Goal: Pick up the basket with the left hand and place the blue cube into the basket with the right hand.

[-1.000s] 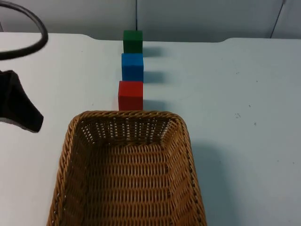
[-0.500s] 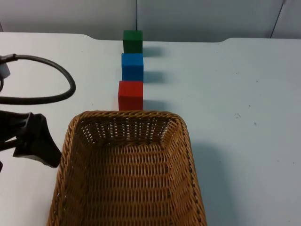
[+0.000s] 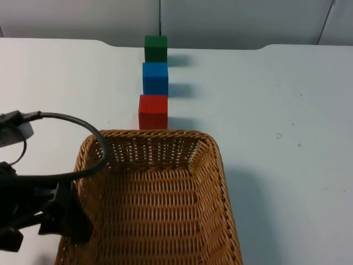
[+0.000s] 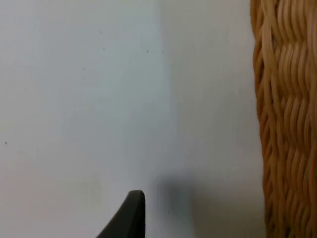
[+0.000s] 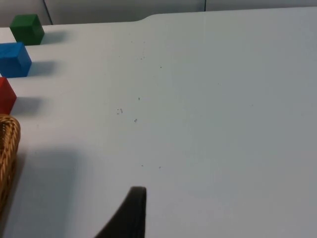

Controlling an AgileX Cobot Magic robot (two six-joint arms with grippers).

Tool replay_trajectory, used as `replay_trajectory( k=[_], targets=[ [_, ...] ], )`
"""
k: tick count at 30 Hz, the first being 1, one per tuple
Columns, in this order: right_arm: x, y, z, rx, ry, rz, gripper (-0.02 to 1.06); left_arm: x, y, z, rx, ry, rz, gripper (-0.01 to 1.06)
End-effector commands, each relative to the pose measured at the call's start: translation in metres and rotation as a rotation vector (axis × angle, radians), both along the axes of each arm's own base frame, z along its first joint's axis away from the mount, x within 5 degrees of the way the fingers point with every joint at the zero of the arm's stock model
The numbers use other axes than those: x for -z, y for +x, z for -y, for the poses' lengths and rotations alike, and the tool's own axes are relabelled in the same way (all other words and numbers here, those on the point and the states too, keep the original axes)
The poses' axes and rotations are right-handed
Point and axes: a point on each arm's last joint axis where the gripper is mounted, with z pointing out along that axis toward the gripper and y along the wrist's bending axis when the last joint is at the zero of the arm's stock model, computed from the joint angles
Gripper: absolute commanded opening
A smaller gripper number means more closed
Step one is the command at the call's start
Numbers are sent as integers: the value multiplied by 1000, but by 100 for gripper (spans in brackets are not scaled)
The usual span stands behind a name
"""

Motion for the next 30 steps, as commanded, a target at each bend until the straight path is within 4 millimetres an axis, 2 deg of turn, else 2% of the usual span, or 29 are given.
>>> replay_trajectory(
  k=[1,14,26,28,30],
  targets=[
    [2,1,0,2,-1,5,104,2,-2,2,-10,5,8,104],
    [2,1,0,2,-1,5,104,24,-1,3,-7,11,-39,104],
    [1,1,0,4,2,6,104,24,-1,6,1,-18,-42,104],
    [1,1,0,4,2,6,104,24,-1,6,3,-17,-41,101],
    [1,1,0,7,4,6,104,24,-1,6,3,-17,-41,90]
  ],
)
